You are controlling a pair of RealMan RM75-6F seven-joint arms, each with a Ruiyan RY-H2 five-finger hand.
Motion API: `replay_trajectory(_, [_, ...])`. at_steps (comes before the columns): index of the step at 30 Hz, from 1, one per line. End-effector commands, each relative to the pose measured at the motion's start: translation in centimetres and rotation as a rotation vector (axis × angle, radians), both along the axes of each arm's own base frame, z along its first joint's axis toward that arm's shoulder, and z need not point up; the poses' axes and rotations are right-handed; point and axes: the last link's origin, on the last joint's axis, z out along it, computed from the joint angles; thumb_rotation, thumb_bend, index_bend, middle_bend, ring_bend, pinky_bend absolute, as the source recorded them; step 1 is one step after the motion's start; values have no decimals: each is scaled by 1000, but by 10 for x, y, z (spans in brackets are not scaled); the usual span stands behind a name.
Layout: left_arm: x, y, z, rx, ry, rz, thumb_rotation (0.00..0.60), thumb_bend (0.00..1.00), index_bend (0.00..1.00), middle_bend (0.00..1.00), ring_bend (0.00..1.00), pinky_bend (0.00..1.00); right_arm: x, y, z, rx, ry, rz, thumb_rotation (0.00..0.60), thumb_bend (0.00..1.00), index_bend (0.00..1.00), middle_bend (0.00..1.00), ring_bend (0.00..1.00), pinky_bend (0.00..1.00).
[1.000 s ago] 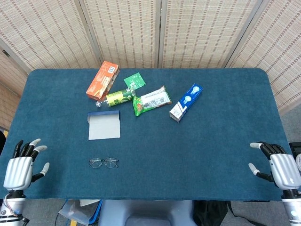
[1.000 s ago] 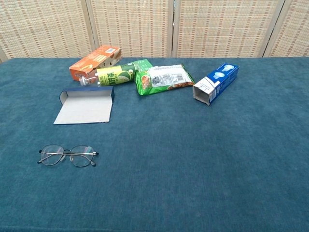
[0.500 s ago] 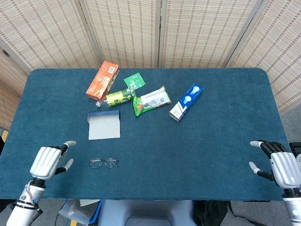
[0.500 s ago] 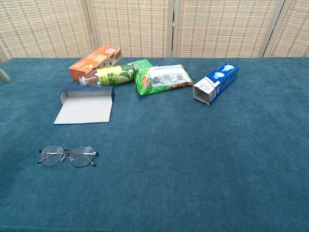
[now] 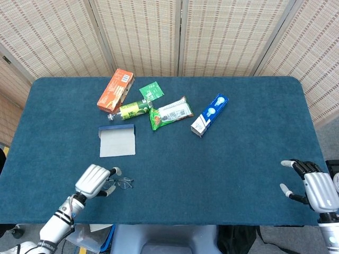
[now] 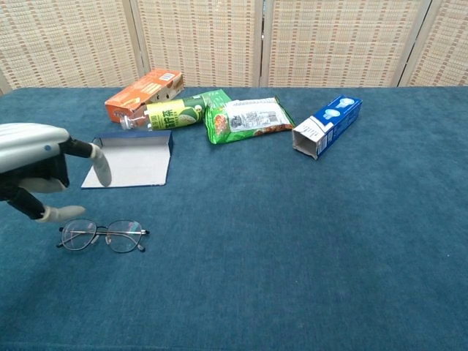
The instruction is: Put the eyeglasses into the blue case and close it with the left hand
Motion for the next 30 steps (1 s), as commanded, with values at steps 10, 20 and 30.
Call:
replay_trajectory(10, [10, 13, -45, -62, 90, 38, 600, 308, 377, 1000, 1000, 1000, -3, 1, -1, 7, -5, -11, 600, 252, 295, 293, 299, 245])
replay_trajectory(20, [0, 14, -50, -34, 192, 138, 600, 308, 379, 1000, 1000, 1000, -7, 2, -2, 9, -11, -22, 600, 252, 295, 293, 299, 245])
replay_trajectory(30, [3, 13, -55, -26, 230, 188, 600, 308, 387, 1000, 1000, 1000, -10, 3, -1, 6, -14, -27, 600, 252, 295, 293, 299, 246])
